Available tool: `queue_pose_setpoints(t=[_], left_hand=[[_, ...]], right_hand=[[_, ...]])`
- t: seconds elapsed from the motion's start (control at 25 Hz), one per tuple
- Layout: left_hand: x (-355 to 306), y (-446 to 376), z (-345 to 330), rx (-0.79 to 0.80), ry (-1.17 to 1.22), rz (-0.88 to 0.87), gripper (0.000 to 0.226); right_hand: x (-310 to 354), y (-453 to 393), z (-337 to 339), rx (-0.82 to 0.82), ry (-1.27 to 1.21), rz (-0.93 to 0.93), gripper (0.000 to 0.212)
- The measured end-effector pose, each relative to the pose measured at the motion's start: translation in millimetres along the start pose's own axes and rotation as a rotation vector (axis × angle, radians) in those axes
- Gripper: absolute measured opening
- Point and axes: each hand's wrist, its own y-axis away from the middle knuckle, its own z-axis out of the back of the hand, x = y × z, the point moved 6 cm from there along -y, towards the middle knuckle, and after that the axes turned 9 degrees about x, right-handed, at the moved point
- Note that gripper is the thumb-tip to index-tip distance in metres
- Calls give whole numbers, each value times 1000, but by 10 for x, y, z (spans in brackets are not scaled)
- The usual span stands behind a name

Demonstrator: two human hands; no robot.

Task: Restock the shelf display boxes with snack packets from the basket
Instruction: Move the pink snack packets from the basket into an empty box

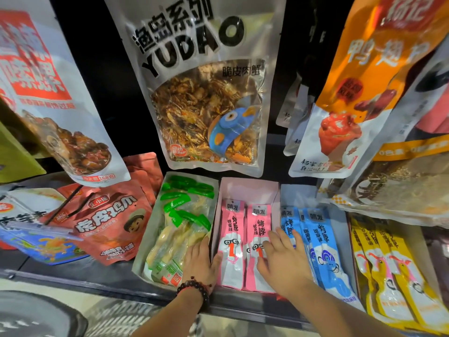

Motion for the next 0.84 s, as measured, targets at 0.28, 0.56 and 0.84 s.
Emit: queue_pose_setpoints(t=[0.28, 0.56, 0.84], left_hand=[[-344, 309, 832, -9, -74, -73, 75], [48, 1079, 2061, -201, -192, -22, 81], [692, 2127, 2572, -326, -265, -26, 70]], right_hand=[[202, 194, 735, -137, 4, 81, 60], [1358, 289, 1680, -239, 10, 341, 62], [2506, 566, 1966, -294, -1, 549, 64]])
